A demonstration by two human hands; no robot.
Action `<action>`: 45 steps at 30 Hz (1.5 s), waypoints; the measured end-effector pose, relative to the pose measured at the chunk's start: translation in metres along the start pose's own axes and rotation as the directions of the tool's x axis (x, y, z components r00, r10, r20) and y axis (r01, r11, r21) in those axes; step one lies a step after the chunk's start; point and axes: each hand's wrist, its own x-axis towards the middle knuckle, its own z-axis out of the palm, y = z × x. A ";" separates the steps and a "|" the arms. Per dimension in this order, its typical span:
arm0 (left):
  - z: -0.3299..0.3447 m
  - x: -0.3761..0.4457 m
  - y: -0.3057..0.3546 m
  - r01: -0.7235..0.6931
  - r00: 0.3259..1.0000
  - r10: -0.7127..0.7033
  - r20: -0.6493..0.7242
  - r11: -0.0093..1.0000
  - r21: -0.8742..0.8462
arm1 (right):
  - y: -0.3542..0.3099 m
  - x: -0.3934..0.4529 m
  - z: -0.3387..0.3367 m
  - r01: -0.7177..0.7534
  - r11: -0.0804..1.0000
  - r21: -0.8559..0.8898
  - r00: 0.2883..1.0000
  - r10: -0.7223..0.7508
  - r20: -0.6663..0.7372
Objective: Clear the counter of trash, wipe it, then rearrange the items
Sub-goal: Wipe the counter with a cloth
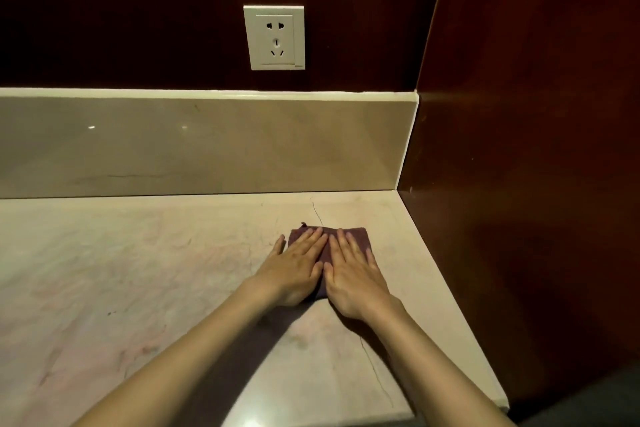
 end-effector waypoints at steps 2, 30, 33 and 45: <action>-0.005 0.018 -0.009 -0.007 1.000 0.007 -0.008 1.000 -0.001 | 0.002 0.021 -0.005 -0.008 1.000 -0.001 1.000 0.008 0.002; -0.020 0.081 -0.051 -0.064 0.998 0.064 -0.011 0.998 -0.005 | 0.002 0.097 -0.012 -0.067 0.997 -0.049 0.996 0.064 -0.064; -0.014 0.061 -0.049 -0.067 0.997 0.067 -0.023 0.998 -0.011 | -0.006 0.079 -0.007 -0.062 0.997 -0.046 0.996 0.059 -0.063; 0.011 -0.063 -0.013 -0.028 0.999 0.027 -0.026 0.999 -0.027 | -0.036 -0.035 0.022 0.029 0.999 -0.040 0.999 -0.030 -0.029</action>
